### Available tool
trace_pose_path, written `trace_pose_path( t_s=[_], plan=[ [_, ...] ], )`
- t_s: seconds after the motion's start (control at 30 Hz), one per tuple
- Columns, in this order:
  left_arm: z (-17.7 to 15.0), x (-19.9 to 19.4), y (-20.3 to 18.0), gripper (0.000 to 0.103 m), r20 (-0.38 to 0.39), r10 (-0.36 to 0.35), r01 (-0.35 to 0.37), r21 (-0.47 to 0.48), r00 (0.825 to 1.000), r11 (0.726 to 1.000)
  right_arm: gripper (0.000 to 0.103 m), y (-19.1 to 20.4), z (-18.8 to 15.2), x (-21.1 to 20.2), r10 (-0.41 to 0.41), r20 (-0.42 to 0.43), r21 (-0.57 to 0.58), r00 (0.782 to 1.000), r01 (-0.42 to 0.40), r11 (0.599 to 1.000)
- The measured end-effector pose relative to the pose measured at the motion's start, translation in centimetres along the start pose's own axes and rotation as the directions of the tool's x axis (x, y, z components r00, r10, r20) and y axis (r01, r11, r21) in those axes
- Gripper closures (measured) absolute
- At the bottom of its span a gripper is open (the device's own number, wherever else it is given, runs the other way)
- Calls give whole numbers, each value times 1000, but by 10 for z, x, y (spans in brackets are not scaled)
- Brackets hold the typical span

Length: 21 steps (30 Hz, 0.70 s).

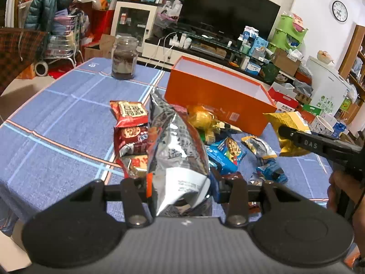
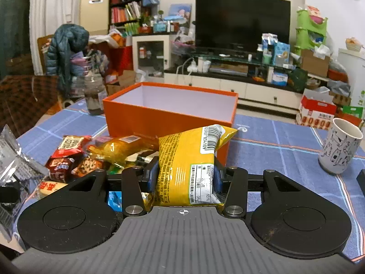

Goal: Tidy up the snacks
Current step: 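Carry both bags over the orange box and open both tools to drop them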

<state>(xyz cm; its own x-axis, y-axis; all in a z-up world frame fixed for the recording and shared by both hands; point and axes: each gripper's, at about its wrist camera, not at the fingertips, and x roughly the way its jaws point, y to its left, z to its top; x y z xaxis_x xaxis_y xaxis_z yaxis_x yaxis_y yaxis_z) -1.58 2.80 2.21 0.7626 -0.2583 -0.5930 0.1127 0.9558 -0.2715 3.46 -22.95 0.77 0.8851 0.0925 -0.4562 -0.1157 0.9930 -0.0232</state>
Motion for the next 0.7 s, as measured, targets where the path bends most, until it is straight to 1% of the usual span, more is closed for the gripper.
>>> trace_pose_path(
  t_s=[0.3,0.5,0.6,0.7],
  plan=[
    [4,-6,-7,61,37,-23,22,34,999,999,71,-12,1,0,29,-4,57,1000,-29,998],
    [6,-2,-12,61,28,-26,24,46,999,999,71,-17,3,-2,39,3,87,999,-39,995],
    [16,2,-14,61,26,-21,19,45,999,999,71,-18,5,-6,60,6,109,998,-60,992],
    [38,5,-21,61,55,-29,26,67,998,997,71,-20,11,-12,80,24,128,996,-83,988]
  ],
)
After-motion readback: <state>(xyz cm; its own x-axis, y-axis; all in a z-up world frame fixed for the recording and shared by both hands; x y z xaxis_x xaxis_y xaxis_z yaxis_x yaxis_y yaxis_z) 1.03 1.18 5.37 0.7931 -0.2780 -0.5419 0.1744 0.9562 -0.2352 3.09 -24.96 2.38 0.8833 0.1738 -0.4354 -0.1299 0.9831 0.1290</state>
